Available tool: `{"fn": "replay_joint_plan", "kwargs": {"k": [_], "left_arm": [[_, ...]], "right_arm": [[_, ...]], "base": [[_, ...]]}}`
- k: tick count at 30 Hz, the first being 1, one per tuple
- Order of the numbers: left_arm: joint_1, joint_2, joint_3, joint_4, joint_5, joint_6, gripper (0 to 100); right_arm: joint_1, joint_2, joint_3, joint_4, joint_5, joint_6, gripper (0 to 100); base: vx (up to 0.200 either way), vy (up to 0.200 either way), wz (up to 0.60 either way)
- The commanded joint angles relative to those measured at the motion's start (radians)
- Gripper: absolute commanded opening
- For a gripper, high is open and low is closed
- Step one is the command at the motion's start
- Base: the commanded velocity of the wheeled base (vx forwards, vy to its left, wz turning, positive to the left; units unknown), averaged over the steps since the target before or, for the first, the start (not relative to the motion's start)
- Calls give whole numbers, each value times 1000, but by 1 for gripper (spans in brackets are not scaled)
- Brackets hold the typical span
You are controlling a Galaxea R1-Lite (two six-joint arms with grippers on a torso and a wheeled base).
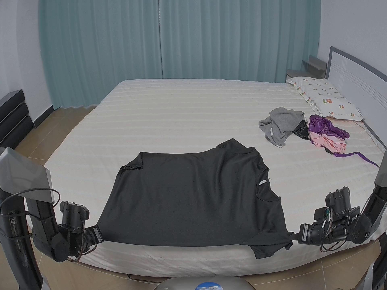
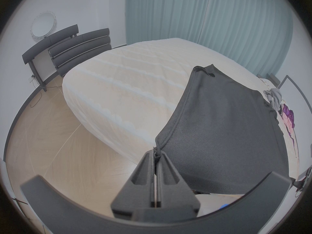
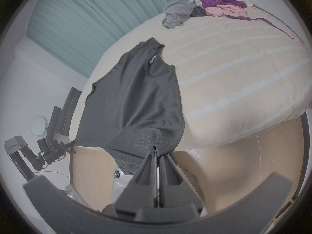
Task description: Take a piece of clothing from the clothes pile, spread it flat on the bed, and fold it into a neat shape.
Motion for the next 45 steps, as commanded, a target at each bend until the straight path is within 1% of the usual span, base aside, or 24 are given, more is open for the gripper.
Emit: {"fn": "replay_joint_plan", "kwargs": {"k": [1,8,12,17,21,23,27,28,31,32,34,35,40,43,44,45], "left_arm": [[-20,44,6,-2,0,-1,0],[-48,83,4,-2,-1,-10,0],[-49,95,3,-3,0,-9,0],[-49,98,-2,-3,0,-9,0],[-46,96,-4,-3,2,-9,0],[-43,98,-5,-8,2,-9,0],[-41,98,-7,-10,2,-9,0],[-41,98,-7,-10,0,-9,0],[-41,98,-7,-10,2,-10,0],[-41,99,-7,-10,0,-10,0],[-41,98,-7,-10,0,-10,0],[-41,98,-7,-10,0,-10,0],[-40,99,-5,-10,0,-10,0],[-40,113,-8,-11,0,-9,0],[-40,113,-8,-11,0,-9,0],[-40,116,-8,-17,0,-9,0]], "right_arm": [[2,104,-12,-10,-1,-35,100],[3,145,-79,-10,0,-32,100],[-5,173,-124,-12,3,-27,100],[9,239,-184,-13,3,-23,100],[22,257,-225,-13,2,19,100],[34,265,-259,-12,2,61,100],[55,285,-271,-12,-1,66,100],[60,285,-271,-12,-3,65,0],[61,288,-271,-12,-9,61,0],[66,294,-269,-10,-44,57,0],[80,303,-263,-10,-84,49,0],[81,303,-262,-10,-90,48,0],[63,277,-242,-2,-92,46,0],[23,240,-202,-2,-90,25,0],[22,239,-200,-2,-90,23,0],[-5,222,-184,-1,-87,6,0]], "base": [[0,0,0],[0,0,0],[0,0,0],[0,0,0],[0,0,0],[0,0,0],[0,0,0],[0,0,0],[0,0,0],[0,0,0],[0,0,0],[0,0,0],[0,0,0],[0,0,0],[0,0,0],[0,0,0]]}}
